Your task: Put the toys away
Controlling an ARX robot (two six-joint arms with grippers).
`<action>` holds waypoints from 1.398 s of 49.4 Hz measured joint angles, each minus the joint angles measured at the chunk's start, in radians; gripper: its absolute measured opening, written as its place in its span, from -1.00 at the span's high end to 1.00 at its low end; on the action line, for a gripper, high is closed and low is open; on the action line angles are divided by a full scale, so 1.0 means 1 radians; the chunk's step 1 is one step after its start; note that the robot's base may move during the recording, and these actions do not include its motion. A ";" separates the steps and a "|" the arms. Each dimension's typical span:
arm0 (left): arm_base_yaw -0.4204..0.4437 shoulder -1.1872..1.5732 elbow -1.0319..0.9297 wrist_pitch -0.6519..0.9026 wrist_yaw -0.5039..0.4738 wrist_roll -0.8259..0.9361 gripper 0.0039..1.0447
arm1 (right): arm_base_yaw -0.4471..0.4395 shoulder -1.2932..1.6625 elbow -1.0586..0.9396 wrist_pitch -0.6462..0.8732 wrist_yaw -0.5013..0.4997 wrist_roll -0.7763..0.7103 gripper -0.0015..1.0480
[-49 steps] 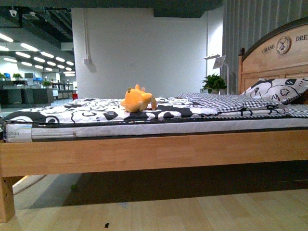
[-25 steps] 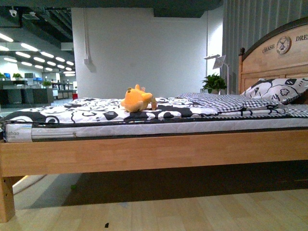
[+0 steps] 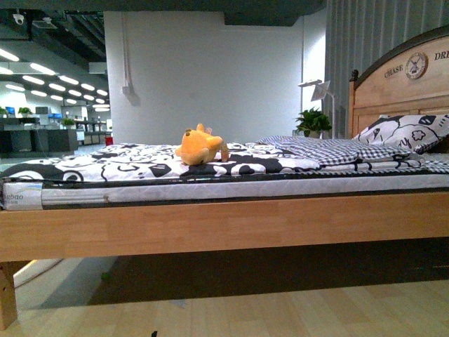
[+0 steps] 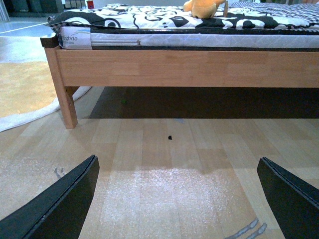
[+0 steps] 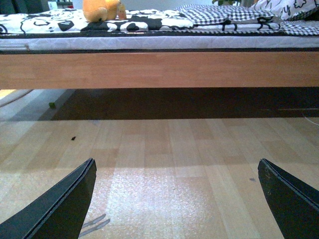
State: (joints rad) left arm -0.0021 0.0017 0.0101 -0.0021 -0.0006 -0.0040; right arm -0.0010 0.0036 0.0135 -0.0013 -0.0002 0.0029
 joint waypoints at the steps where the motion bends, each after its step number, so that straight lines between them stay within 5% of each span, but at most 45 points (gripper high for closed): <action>1: 0.000 0.000 0.000 0.000 0.000 0.000 -0.89 | 0.000 0.000 0.000 0.000 0.000 0.000 -0.87; 69: 0.000 0.000 0.000 0.000 0.000 0.000 -0.89 | 0.001 0.000 0.000 0.000 -0.004 0.000 -0.87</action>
State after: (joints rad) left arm -0.0021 0.0017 0.0101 -0.0021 -0.0006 -0.0040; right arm -0.0002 0.0040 0.0135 -0.0013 -0.0040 0.0029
